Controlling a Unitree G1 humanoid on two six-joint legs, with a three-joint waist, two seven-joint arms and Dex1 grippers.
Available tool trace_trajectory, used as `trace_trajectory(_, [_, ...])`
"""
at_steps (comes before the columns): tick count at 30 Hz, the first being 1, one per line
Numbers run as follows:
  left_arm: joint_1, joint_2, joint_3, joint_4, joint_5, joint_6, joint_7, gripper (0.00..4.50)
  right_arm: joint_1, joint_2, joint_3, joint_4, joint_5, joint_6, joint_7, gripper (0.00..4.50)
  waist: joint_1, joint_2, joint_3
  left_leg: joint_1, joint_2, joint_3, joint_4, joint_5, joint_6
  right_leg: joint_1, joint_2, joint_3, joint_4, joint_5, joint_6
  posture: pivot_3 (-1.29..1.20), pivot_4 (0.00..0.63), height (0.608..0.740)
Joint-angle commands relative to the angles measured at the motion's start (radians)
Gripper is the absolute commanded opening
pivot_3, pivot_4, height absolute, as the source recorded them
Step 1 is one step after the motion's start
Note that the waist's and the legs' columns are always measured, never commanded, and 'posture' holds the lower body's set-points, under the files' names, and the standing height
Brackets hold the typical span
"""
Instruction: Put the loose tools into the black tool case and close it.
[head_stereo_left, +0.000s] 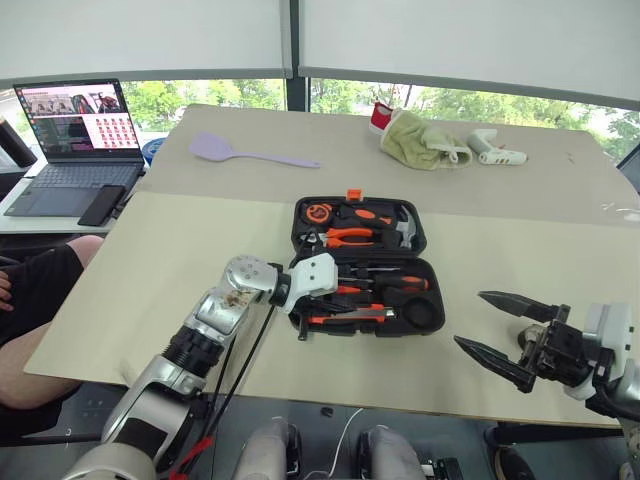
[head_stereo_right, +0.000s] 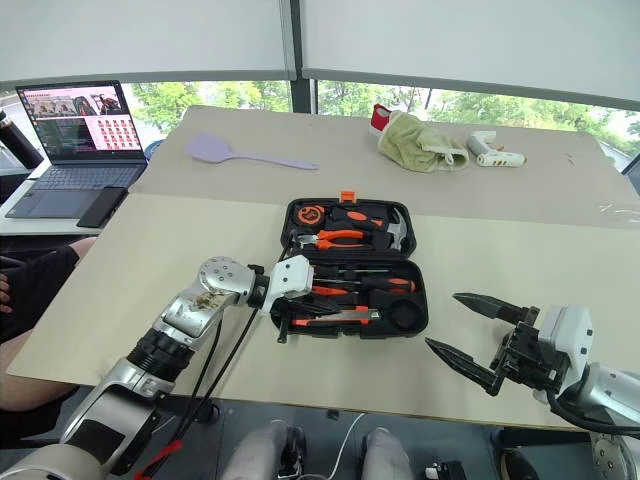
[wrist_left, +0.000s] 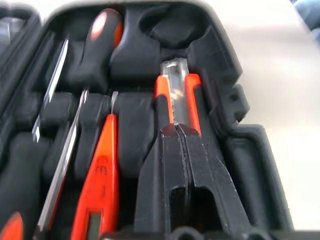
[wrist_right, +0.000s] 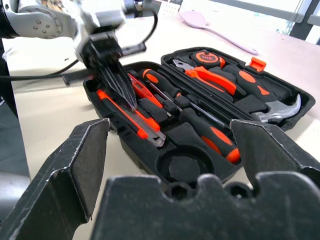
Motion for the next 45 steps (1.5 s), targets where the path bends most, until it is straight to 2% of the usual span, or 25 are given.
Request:
trace_trajectory(1, [0.045, 0.036, -0.057, 0.012, 0.044, 0.085, -0.015, 0.03, 0.006, 0.004, -0.023, -0.036, 0.015, -0.007, -0.01, 4.5, -0.006, 0.003, -0.003, 0.001, 0.0, 0.0, -0.001, 0.0, 0.0, 0.001, 0.0, 0.0, 0.0, 0.0, 0.0, 0.0, 0.15, 0.74])
trace_trajectory(4, [0.054, 0.03, -0.034, 0.014, 0.028, 0.061, -0.006, 0.03, 0.019, 0.003, -0.036, -0.038, 0.016, -0.001, -0.017, 4.5, -0.008, 0.006, -0.005, 0.002, 0.0, 0.0, -0.001, 0.0, 0.0, 0.003, 0.0, 0.0, -0.001, 0.0, 0.0, 0.0, 0.15, 0.74])
trace_trajectory(6, [0.063, -0.019, 0.054, 0.016, -0.059, -0.004, 0.003, 0.03, 0.04, 0.007, -0.066, -0.038, 0.019, -0.001, -0.03, 4.5, -0.009, 0.007, -0.005, 0.004, 0.001, -0.001, -0.001, 0.0, 0.0, 0.004, 0.0, 0.0, -0.001, 0.0, 0.0, 0.0, 0.15, 0.74])
trace_trajectory(7, [0.067, -0.039, 0.105, 0.018, -0.102, -0.071, 0.001, 0.27, 0.059, 0.008, -0.095, -0.039, 0.034, 0.006, -0.034, 4.5, -0.009, 0.007, -0.005, 0.005, 0.001, -0.001, -0.001, 0.0, 0.0, 0.005, -0.001, 0.001, -0.001, 0.0, 0.0, 0.0, 0.15, 0.74])
trace_trajectory(10, [0.116, -0.039, 0.278, -0.021, -0.265, -0.213, -0.075, 1.1, 0.2, 0.035, -0.239, -0.03, 0.056, -0.005, -0.015, 4.5, -0.003, 0.007, -0.005, 0.002, 0.001, -0.001, -0.001, -0.001, 0.001, 0.003, -0.003, 0.001, -0.001, 0.0, 0.0, 0.0, 0.15, 0.74])
trace_trajectory(12, [0.141, -0.013, 0.346, -0.03, -0.323, -0.242, -0.106, 1.91, 0.277, 0.07, -0.303, -0.002, 0.035, -0.051, 0.001, 4.5, 0.0, 0.007, -0.004, -0.003, 0.001, -0.003, -0.001, 0.003, -0.005, -0.002, -0.003, 0.001, -0.001, 0.0, 0.0, 0.0, 0.15, 0.74])
trace_trajectory(14, [0.185, 0.034, 0.44, -0.026, -0.444, -0.295, -0.263, 2.65, 0.351, 0.125, -0.372, 0.042, 0.015, -0.109, 0.013, 4.5, -0.001, 0.008, -0.005, -0.003, 0.001, -0.002, -0.001, 0.004, -0.007, -0.002, -0.003, 0.0, -0.001, 0.0, -0.001, 0.0, 0.15, 0.74])
trace_trajectory(19, [0.283, 0.197, 0.542, 0.058, -0.462, -0.292, -0.356, 4.49, 0.482, 0.226, -0.438, 0.181, -0.051, -0.225, 0.037, 4.5, -0.012, 0.009, -0.006, -0.001, 0.001, -0.001, -0.002, -0.001, -0.001, -0.003, -0.002, 0.0, -0.001, -0.001, 0.0, 0.0, 0.15, 0.74])
trace_trajectory(22, [0.323, 0.233, 0.568, 0.079, -0.474, -0.31, -0.395, 4.49, 0.511, 0.244, -0.435, 0.238, -0.086, -0.278, 0.04, 4.5, -0.013, 0.01, -0.006, 0.0, 0.002, -0.001, -0.002, -0.006, -0.008, -0.007, -0.003, 0.0, -0.003, -0.003, 0.001, 0.0, 0.15, 0.74])
trace_trajectory(24, [0.354, 0.228, 0.575, 0.041, -0.497, -0.302, -0.407, 4.49, 0.524, 0.214, -0.415, 0.231, -0.128, -0.275, 0.03, 4.5, -0.012, 0.01, -0.006, 0.0, 0.002, -0.001, -0.002, -0.007, -0.01, -0.007, -0.004, 0.001, -0.003, -0.007, 0.004, 0.0, 0.15, 0.74])
trace_trajectory(26, [0.378, 0.225, 0.56, -0.015, -0.513, -0.258, -0.402, 4.49, 0.508, 0.145, -0.401, 0.187, -0.143, -0.208, 0.006, 4.5, -0.014, 0.011, -0.006, 0.0, 0.002, -0.001, -0.002, -0.008, -0.01, -0.006, -0.011, 0.002, -0.003, -0.007, 0.003, 0.0, 0.15, 0.74])
trace_trajectory(31, [0.39, 0.183, 0.512, -0.131, -0.53, -0.202, -0.35, 4.49, 0.445, -0.065, -0.345, 0.103, -0.15, -0.01, -0.007, 4.5, -0.017, 0.012, -0.007, 0.0, 0.001, 0.0, -0.002, -0.007, -0.01, -0.006, -0.013, 0.002, -0.003, -0.002, -0.001, 0.0, 0.15, 0.74])
trace_trajectory(35, [0.371, 0.125, 0.456, -0.21, -0.528, -0.17, -0.301, 4.49, 0.306, -0.278, -0.24, 0.071, -0.151, 0.224, -0.029, 4.5, -0.011, 0.011, -0.006, -0.001, 0.001, -0.001, -0.002, -0.007, -0.01, -0.005, -0.006, 0.001, -0.002, -0.002, -0.001, 0.0, 0.15, 0.74])
trace_trajectory(38, [0.362, 0.106, 0.418, -0.242, -0.521, -0.156, -0.292, 4.49, 0.181, -0.388, -0.138, 0.095, -0.169, 0.344, -0.043, 4.5, -0.01, 0.011, -0.006, -0.003, 0.001, -0.001, -0.001, -0.001, 0.0, -0.004, -0.003, 0.001, -0.002, -0.001, -0.001, 0.0, 0.15, 0.74])
trace_trajectory(45, [0.361, 0.096, 0.376, -0.27, -0.507, -0.156, -0.281, 4.49, -0.03, -0.507, 0.087, 0.215, -0.278, 0.456, -0.056, 4.5, -0.001, 0.01, -0.006, -0.005, 0.0, -0.001, -0.001, -0.001, 0.001, -0.005, -0.002, 0.001, -0.003, -0.001, 0.0, 0.0, 0.15, 0.74])
